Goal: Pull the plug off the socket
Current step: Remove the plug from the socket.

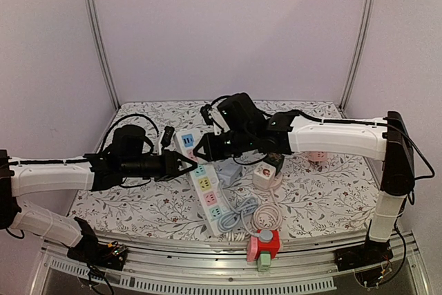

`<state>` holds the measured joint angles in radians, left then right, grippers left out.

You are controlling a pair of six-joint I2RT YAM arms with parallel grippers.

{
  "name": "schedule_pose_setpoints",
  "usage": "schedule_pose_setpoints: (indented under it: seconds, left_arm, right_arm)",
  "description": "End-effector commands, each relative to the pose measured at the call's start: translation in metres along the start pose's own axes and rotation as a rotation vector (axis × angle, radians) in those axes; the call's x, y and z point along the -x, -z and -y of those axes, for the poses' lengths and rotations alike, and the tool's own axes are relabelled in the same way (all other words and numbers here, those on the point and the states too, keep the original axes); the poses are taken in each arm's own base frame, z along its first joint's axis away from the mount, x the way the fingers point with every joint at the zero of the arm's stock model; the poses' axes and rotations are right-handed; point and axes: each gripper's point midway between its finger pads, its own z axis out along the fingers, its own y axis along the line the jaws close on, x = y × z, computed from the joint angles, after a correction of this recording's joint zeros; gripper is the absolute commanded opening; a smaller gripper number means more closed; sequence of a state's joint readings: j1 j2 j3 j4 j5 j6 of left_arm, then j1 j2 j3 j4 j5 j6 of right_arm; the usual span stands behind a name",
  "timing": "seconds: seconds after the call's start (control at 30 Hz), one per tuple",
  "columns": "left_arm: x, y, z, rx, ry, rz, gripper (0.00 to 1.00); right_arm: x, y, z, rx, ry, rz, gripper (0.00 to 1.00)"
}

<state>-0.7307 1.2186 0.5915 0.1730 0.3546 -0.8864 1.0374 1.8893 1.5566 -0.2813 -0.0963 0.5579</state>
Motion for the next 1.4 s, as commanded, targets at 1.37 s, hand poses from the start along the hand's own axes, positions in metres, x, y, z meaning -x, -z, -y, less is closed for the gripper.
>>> schedule_pose_setpoints:
  seconds: [1.37]
  left_arm:
    - [0.015,-0.005,-0.015,0.009,0.133,0.032,0.0]
  right_arm:
    - [-0.016,0.013,0.013,-0.168,0.089,-0.021,0.0]
